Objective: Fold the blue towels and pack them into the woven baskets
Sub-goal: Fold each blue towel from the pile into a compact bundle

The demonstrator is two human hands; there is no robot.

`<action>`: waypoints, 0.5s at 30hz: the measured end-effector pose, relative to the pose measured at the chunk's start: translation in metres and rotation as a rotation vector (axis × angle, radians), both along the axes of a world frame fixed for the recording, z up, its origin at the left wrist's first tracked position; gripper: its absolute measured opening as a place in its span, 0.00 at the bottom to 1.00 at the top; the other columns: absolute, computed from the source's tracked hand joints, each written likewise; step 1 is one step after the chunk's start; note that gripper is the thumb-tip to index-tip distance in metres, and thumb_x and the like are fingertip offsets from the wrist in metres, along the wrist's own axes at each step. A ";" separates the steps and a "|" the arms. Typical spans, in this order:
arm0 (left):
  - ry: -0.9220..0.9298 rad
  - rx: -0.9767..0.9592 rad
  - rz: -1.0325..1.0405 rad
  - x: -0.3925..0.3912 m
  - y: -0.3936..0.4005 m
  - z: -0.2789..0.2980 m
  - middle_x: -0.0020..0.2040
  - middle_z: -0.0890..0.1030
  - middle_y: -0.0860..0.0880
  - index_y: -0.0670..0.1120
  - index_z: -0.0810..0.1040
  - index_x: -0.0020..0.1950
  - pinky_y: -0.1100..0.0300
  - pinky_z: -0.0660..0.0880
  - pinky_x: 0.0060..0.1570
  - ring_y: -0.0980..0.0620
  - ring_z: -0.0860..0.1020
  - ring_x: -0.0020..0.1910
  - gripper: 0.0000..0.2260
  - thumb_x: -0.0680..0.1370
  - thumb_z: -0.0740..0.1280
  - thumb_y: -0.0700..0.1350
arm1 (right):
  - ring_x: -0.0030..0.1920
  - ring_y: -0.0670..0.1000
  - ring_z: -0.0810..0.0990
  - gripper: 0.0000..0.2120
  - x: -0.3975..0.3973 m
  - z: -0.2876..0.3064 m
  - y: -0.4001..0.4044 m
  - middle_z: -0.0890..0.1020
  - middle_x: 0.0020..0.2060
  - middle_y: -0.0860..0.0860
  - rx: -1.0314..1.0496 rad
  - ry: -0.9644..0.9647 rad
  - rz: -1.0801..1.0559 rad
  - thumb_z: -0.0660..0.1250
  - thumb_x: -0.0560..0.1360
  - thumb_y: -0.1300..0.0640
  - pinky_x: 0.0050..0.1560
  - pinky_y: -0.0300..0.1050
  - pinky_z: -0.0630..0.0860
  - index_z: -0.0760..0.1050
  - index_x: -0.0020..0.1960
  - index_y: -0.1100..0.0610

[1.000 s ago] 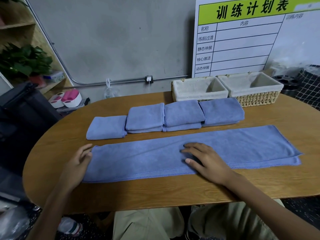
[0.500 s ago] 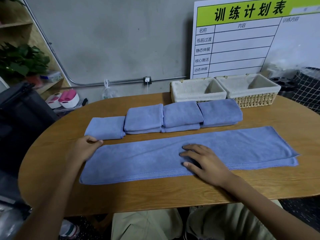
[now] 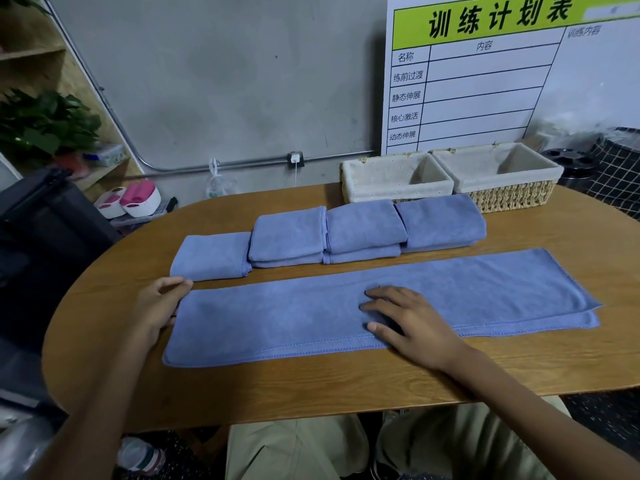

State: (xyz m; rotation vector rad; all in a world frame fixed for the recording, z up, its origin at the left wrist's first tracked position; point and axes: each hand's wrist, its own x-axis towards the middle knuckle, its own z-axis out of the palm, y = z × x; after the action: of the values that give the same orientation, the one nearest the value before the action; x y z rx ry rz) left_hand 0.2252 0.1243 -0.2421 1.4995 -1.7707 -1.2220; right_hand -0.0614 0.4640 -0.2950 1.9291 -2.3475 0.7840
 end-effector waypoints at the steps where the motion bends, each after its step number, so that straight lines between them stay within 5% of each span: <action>1: -0.032 -0.045 -0.018 0.002 0.006 0.001 0.47 0.80 0.46 0.48 0.77 0.63 0.54 0.74 0.39 0.50 0.76 0.41 0.15 0.78 0.71 0.51 | 0.72 0.44 0.66 0.23 0.000 0.000 0.000 0.70 0.71 0.41 -0.006 0.004 0.003 0.53 0.80 0.36 0.72 0.44 0.61 0.73 0.68 0.44; 6: -0.041 -0.278 -0.114 0.021 0.041 -0.012 0.50 0.80 0.52 0.54 0.67 0.74 0.47 0.74 0.51 0.50 0.77 0.52 0.23 0.80 0.69 0.51 | 0.68 0.44 0.70 0.20 0.002 0.001 0.001 0.73 0.67 0.41 -0.070 -0.009 0.035 0.58 0.80 0.37 0.69 0.44 0.64 0.76 0.65 0.44; 10: -0.052 -0.390 -0.176 0.035 0.063 -0.026 0.56 0.77 0.54 0.54 0.71 0.72 0.54 0.71 0.47 0.53 0.74 0.54 0.20 0.80 0.69 0.47 | 0.56 0.45 0.74 0.15 0.002 0.000 0.002 0.75 0.55 0.42 -0.149 0.048 0.076 0.65 0.77 0.38 0.61 0.46 0.68 0.80 0.56 0.46; 15: -0.034 -0.523 -0.086 0.040 0.074 -0.025 0.46 0.79 0.50 0.53 0.78 0.62 0.67 0.70 0.37 0.53 0.76 0.43 0.10 0.81 0.67 0.47 | 0.51 0.45 0.74 0.15 0.000 -0.001 0.001 0.76 0.49 0.42 -0.192 0.065 0.090 0.66 0.75 0.37 0.53 0.44 0.68 0.82 0.51 0.46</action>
State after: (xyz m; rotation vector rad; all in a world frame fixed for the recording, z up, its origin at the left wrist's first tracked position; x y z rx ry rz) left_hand 0.2649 0.1983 -0.2669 1.1514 -1.9944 -0.6904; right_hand -0.0612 0.4649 -0.2959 1.9584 -2.0773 0.9017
